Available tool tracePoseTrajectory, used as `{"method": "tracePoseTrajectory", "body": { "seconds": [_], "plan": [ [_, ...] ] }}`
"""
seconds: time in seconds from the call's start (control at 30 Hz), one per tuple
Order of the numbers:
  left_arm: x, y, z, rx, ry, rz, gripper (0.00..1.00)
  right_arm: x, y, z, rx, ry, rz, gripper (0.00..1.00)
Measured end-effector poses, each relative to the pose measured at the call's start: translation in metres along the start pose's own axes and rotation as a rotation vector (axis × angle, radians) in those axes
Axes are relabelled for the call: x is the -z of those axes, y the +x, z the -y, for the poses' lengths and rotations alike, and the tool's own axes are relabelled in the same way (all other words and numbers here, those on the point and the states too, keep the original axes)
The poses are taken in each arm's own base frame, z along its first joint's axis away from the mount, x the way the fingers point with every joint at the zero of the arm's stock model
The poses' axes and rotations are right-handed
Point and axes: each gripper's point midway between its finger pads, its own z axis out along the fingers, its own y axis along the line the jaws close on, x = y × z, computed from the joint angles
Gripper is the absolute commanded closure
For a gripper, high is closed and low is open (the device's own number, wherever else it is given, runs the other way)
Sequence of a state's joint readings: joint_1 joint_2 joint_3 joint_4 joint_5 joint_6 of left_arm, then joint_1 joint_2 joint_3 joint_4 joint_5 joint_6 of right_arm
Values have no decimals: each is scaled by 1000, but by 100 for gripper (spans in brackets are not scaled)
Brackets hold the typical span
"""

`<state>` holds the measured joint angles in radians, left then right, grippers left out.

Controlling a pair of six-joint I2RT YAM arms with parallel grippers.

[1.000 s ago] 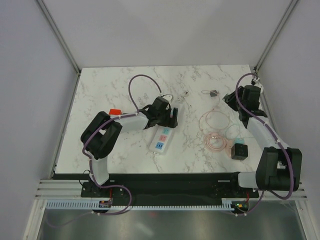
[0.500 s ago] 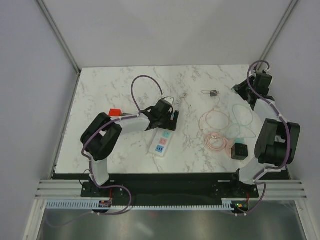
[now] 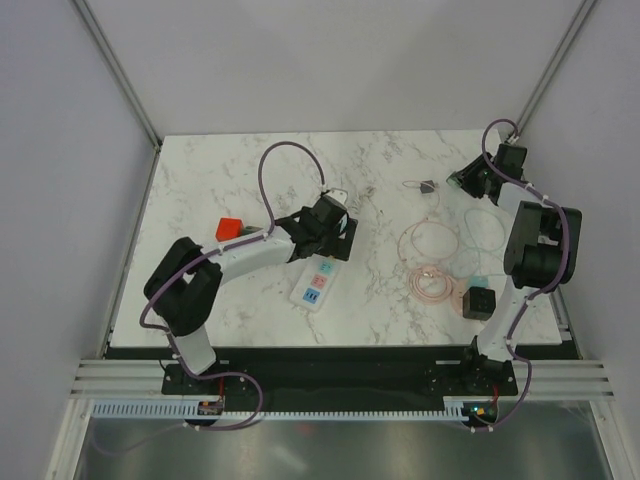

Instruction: Pull the plug off the socket

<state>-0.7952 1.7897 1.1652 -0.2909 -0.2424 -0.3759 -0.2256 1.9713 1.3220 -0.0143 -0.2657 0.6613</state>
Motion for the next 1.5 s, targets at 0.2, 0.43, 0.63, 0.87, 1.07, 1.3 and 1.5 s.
{"method": "tracePoseTrajectory", "body": {
  "seconds": [0.2, 0.43, 0.63, 0.87, 1.07, 1.3, 1.5],
  "plan": [
    [53, -62, 19, -4, 81, 155, 0, -16, 12, -11, 17, -26, -34, 71],
    [100, -83, 37, -12, 227, 219, 3, -25, 29, -14, 21, -21, -77, 46],
    [123, -65, 56, -32, 394, 205, 4, -23, 17, -19, 52, 3, -76, 34],
    [133, -41, 65, -49, 493, 155, 3, -14, -5, -25, 133, 54, -58, 20],
    [167, -31, 83, -16, 665, 143, 3, -1, -12, -12, 172, 158, -57, 15],
    [182, -13, 78, 73, 713, 121, 0, 50, -10, -7, 198, 295, -30, 16],
    [164, 7, 56, 219, 670, 55, 0, 117, 43, -20, 291, 337, -36, 16]
  ]
}}
